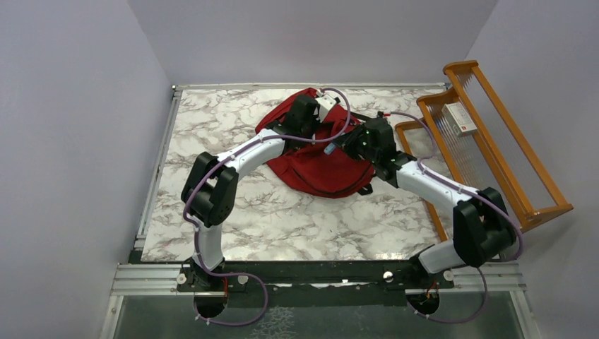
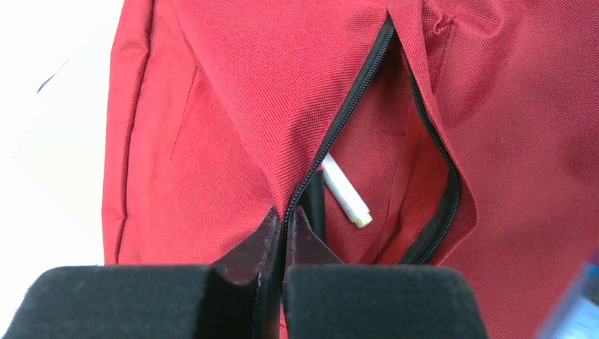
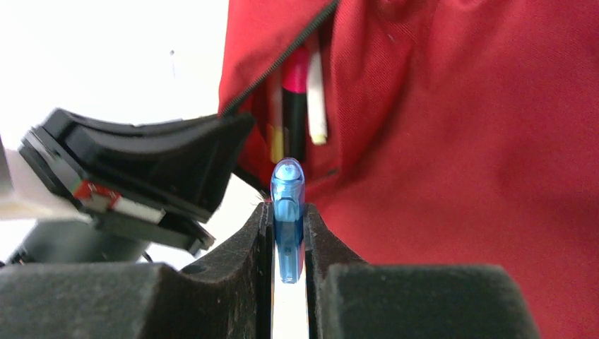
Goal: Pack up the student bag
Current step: Place the stationery in the student bag.
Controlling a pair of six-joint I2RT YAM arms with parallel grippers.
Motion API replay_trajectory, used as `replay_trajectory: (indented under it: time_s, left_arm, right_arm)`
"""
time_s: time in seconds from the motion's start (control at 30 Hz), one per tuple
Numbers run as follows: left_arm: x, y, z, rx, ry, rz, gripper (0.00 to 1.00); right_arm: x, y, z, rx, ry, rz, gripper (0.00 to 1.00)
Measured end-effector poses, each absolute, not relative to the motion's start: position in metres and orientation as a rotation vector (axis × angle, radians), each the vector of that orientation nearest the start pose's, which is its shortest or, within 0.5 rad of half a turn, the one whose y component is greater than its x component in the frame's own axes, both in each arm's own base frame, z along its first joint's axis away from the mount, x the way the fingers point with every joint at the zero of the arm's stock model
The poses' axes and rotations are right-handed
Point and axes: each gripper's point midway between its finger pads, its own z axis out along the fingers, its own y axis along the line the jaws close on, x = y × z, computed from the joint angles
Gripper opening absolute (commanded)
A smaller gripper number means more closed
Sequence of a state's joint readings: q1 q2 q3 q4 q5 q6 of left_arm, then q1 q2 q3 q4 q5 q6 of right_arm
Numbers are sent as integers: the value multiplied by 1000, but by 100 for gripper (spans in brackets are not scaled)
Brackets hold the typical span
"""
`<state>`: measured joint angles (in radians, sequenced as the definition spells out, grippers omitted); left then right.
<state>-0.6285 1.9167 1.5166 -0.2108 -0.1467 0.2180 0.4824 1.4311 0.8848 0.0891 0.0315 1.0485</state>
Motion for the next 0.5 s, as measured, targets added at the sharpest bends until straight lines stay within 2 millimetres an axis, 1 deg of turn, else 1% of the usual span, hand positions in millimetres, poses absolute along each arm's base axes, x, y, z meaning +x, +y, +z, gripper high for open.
replay_trajectory:
  time_s: [0.13,0.23,0.33,0.43,0.5]
  left_arm:
    - [453,-290,148,798,2024,-96,0]
    - [452,-291,151,782,2024,-117,0]
    - [451,-293,155,765,2025,-139,0]
    - [449,-295,156,747,2029,-158,0]
    - [449,-296,157,735,2034,-172,0]
  right_arm:
    - [399,245,175,652,2032,955,0]
    - [412,254,172,679,2019,985,1]
    - [422,265,155,705,2047,1008,1]
    - [427,274,137,712,2095,1026,0]
    - [429,282,128,709,2124,1052,1]
